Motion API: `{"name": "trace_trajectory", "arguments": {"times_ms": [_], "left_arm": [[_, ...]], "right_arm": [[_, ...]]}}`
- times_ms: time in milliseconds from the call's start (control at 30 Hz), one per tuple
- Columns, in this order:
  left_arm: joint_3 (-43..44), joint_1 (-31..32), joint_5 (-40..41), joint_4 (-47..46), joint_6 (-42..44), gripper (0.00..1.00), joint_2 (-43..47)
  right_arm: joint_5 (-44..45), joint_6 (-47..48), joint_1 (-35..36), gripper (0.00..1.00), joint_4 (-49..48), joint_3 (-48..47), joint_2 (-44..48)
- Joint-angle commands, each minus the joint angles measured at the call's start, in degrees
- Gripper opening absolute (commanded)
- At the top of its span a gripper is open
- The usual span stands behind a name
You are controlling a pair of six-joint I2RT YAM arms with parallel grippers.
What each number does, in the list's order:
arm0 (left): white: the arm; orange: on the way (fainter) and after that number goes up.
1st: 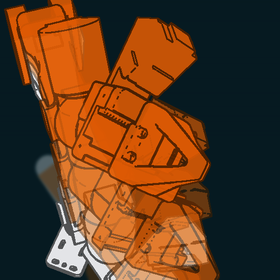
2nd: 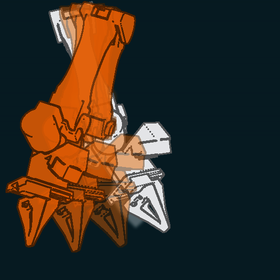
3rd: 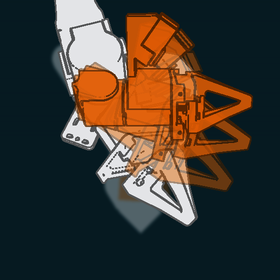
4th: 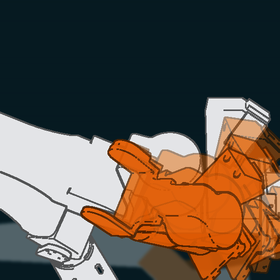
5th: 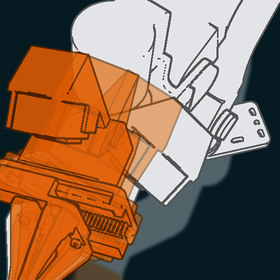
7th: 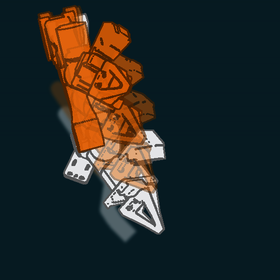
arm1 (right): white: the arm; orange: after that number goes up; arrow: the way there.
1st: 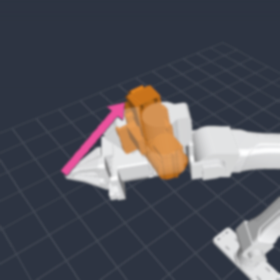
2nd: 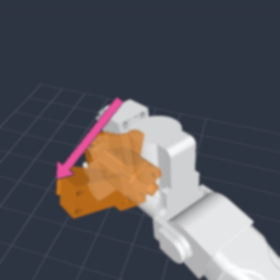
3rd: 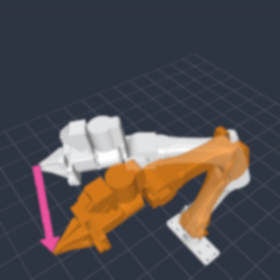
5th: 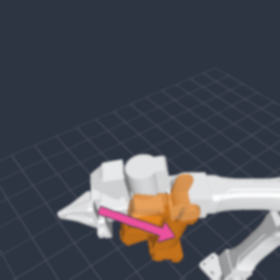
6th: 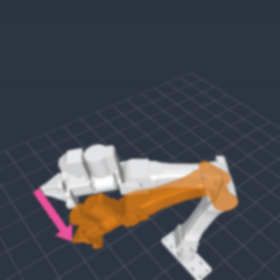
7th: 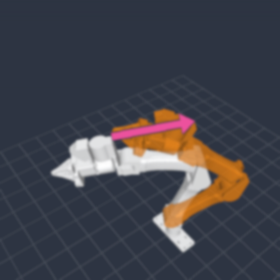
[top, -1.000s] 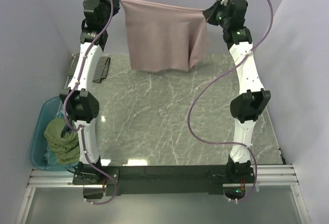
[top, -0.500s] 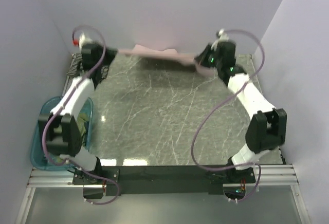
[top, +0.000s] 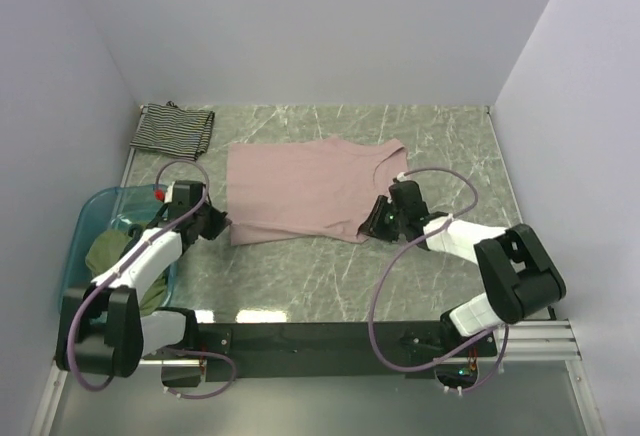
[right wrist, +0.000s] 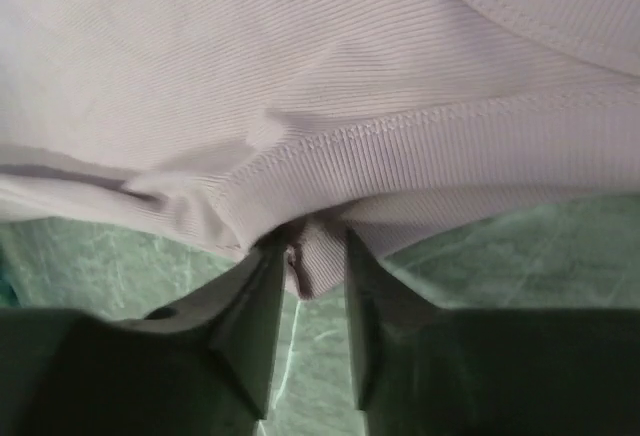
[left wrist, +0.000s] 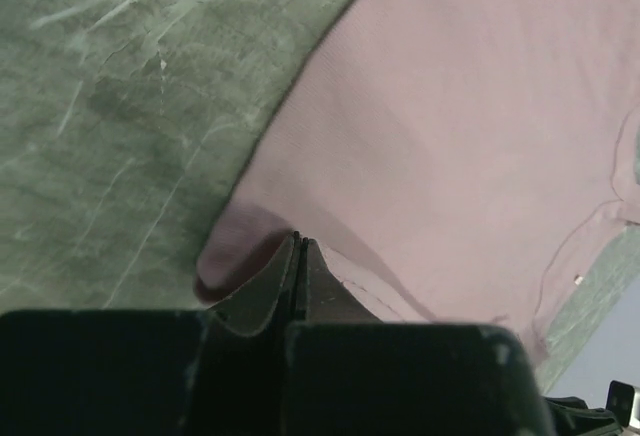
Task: Fold and stack the tank tops
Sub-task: Flatten the tank top out
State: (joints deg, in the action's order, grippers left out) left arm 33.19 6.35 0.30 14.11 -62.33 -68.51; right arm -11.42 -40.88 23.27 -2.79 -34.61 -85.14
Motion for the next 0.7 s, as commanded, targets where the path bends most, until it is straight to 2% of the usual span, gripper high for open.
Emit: {"name": "trace_trajectory", "arguments": {"times_ms": [0,33,267,433,667], "left_arm": [[0.6,0.0,0.2,3.5,2.6,0.01,3.0],[0.8,0.0,0.2,4.2,2.8,0.01,3.1],[-1.4,0.1,-4.3,5.8,5.4,0.01,4.1],[-2.3,0.2,-4.3,7.5,7.1,0.01,5.0],[-3.0,0.3,-3.8,9.2,8.1,0.01,5.3]], "right_arm": [[3.2,-1.2,0.9,0.43,-2.0,1.5,5.2],[3.5,-1.0,0.9,0.49,-1.2,1.6,6.3],[18.0,-0.4,0.2,0.6,12.8,0.2,18.6],[17.9,-0.8,-9.2,0.6,15.9,0.1,17.0],[18.2,-1.1,-15.5,0.58,12.9,0.0,12.3]]}}
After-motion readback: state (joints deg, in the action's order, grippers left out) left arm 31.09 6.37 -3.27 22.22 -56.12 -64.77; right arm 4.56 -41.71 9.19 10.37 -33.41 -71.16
